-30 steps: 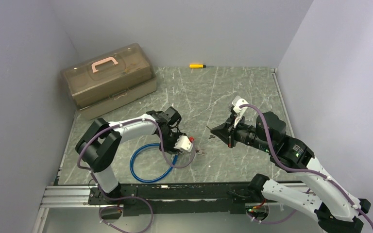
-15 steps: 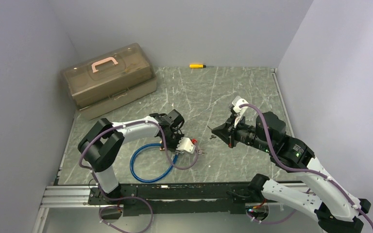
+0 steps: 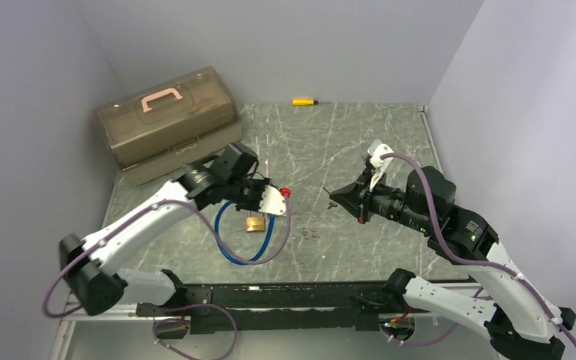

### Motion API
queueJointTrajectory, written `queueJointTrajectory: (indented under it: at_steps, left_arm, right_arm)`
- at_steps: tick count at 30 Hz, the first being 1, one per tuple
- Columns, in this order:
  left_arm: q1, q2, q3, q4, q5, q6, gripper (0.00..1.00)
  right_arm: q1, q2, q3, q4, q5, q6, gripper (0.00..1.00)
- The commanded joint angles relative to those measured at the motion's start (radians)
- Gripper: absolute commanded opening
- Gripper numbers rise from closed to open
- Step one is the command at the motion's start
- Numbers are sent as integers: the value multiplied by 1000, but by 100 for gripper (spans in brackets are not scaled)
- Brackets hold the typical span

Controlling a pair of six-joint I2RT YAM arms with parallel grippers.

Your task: Unlock with the key

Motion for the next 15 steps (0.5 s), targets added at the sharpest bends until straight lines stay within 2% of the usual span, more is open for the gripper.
queueJointTrajectory:
  at_steps: [1,4,9,12,15]
  left_arm:
    - [-4,-164,99,-123,91,-18,0]
    - [-5,-296,100,-81,97,-4,0]
    - [-4,-512,36,54,66,127,0]
    - [-5,-578,15,107,34,187,0]
    - [-5,-611,11,90,21,263,0]
  right_arm:
    - [-1,60,123,-38,-92,-17,0]
    - [-1,138,200,-98,-179,-18,0]
    - [-1,284,332,-200,-332,-34,0]
    - [-1,355,403,-238,-410,-51,0]
    - [12,403,460,-260,-457,-60,0]
